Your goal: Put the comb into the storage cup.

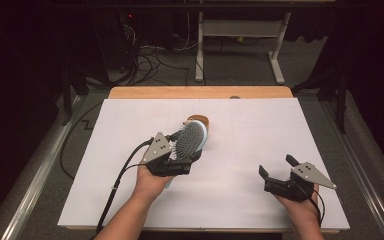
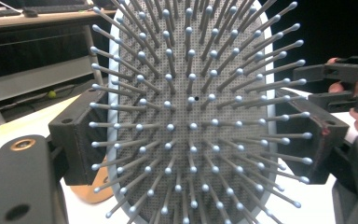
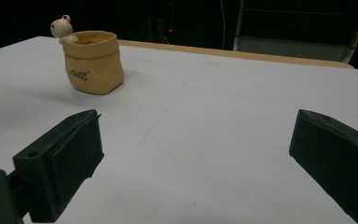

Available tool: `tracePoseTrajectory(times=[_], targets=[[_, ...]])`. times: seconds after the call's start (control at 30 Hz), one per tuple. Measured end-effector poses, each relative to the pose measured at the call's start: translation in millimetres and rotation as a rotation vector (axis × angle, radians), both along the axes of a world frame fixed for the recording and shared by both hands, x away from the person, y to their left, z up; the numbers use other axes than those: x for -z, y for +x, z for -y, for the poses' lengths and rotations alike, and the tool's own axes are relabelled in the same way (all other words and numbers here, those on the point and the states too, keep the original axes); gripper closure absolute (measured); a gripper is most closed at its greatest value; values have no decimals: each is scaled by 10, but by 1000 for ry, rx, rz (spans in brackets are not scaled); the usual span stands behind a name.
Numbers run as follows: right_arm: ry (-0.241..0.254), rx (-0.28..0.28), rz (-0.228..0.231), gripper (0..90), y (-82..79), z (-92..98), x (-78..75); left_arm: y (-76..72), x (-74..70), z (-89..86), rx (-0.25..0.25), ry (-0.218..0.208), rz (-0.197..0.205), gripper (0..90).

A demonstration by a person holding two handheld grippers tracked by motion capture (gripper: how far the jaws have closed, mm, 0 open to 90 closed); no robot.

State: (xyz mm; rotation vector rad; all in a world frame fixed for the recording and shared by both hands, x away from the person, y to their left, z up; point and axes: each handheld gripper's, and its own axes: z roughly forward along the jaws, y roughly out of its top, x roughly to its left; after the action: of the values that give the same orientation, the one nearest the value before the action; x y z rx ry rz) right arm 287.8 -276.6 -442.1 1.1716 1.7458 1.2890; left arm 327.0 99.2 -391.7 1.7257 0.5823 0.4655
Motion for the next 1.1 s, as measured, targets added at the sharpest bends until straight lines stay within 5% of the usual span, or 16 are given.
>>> tracePoseTrajectory(times=[0.53,1.1], targets=[[-10,-40,-16,34,78,-232,26,-68,8,2,-1,7,17,202],[-14,-132,-8,25,244,-588,-132,-62,28,-56,-15,5,15,202]])
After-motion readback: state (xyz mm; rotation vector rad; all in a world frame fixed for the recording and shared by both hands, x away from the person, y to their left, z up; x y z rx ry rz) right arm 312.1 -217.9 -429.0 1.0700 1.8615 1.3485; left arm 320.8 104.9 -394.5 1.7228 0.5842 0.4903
